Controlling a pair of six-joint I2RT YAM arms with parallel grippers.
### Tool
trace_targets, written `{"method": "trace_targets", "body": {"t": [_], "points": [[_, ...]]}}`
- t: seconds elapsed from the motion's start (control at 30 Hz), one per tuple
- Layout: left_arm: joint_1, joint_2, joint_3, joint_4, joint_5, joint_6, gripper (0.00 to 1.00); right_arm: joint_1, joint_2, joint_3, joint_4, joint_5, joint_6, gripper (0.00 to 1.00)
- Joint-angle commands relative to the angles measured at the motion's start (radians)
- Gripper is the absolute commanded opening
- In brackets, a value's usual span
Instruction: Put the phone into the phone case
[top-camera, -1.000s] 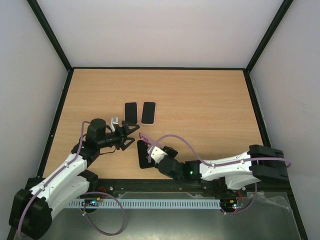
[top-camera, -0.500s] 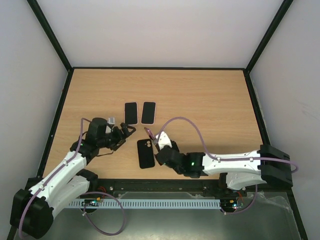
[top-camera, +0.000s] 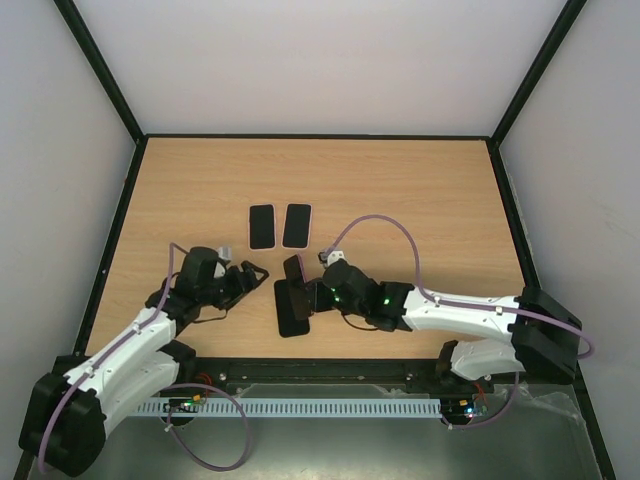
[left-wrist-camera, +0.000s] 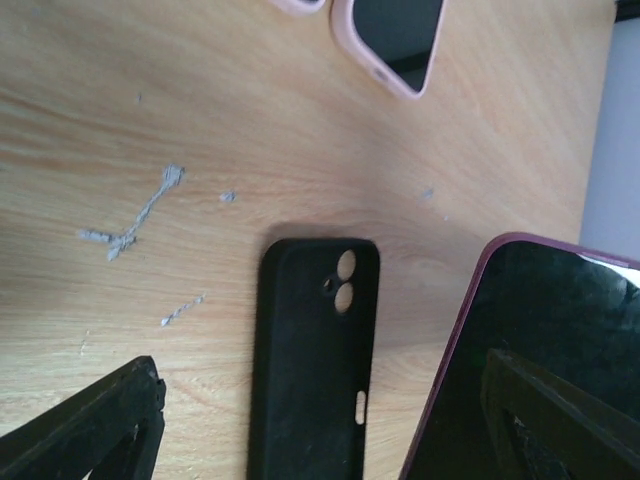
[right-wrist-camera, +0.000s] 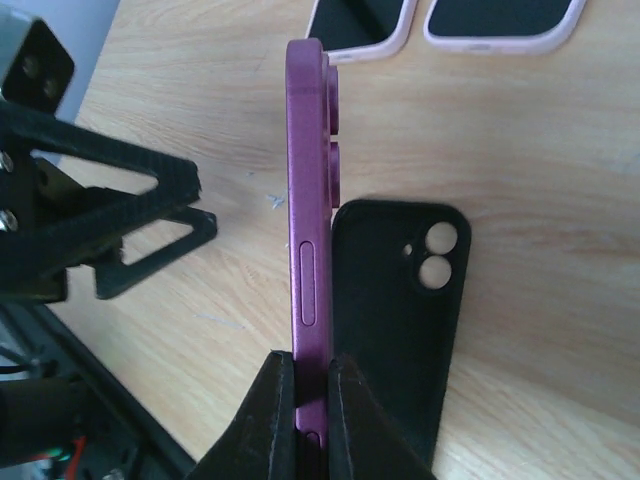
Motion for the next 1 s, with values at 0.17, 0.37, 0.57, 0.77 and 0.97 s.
{"method": "trace_targets", "body": {"t": [0.17,0.37,0.57,0.77,0.97], "points": [[-0.09,0.078,-0.07,0.159,0.012,-0.043,0.83,-0.074,0.067,-0.06,0.159,-0.247,0.222,0.02],[-0.13,0.129,-0.079,0.207,-0.003,-0.057,0.79,-0.076,0.132,-0.078,0.212,-0.294,0.255,0.02],[-0.142,0.171,-0.111,0.27,-0.003,-0.075,0.76,-0.089,0.172,-0.096,0.265,-0.3,0.268,0.02],[-0.155,0.224,-0.135,0.329,0.012,-0.089,0.73,-0.112,0.179,-0.128,0.313,-0.304,0.293,0.02],[-0.186,0.233,-0.154,0.367,0.022,-0.122,0.7,-0.141,0.169,-0.172,0.354,-0.293,0.326,0.02]]}}
